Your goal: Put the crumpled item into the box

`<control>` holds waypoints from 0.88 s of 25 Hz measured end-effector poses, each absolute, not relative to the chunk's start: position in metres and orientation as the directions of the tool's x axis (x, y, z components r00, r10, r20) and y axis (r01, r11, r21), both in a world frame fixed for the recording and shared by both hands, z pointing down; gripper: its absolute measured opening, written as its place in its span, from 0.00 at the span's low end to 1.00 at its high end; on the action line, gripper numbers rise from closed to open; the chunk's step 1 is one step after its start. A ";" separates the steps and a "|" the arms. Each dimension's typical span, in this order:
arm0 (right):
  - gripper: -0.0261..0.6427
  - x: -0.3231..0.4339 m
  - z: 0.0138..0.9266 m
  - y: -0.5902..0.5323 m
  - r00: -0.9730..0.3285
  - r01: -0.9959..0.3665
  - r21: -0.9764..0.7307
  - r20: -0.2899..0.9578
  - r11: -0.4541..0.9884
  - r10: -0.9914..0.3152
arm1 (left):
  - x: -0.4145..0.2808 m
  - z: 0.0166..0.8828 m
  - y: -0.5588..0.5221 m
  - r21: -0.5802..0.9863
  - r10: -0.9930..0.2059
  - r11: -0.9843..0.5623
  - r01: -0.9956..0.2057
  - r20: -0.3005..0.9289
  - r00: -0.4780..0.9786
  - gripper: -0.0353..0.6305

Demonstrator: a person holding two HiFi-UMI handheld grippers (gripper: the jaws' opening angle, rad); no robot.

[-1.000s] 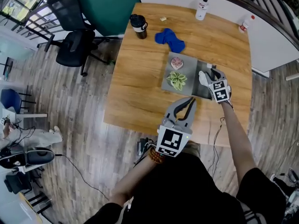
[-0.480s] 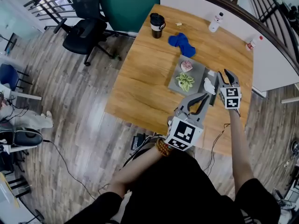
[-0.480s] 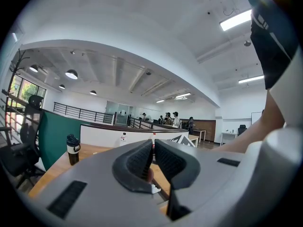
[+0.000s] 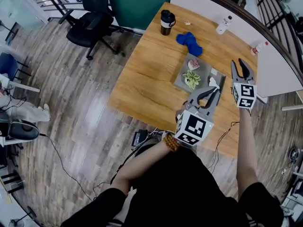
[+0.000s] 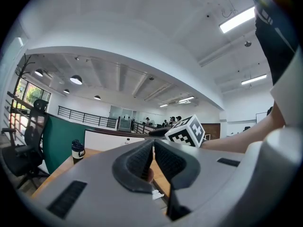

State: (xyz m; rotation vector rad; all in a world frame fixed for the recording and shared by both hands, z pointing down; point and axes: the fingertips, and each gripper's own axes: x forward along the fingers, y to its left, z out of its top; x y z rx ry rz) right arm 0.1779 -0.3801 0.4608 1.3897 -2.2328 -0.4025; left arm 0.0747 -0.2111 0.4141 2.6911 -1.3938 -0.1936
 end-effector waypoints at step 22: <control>0.14 0.150 0.334 -0.279 -0.368 -0.836 0.477 -0.120 0.271 -0.922 | 0.067 0.406 -0.204 0.138 -0.841 -0.541 -0.829 -0.106 0.531 0.10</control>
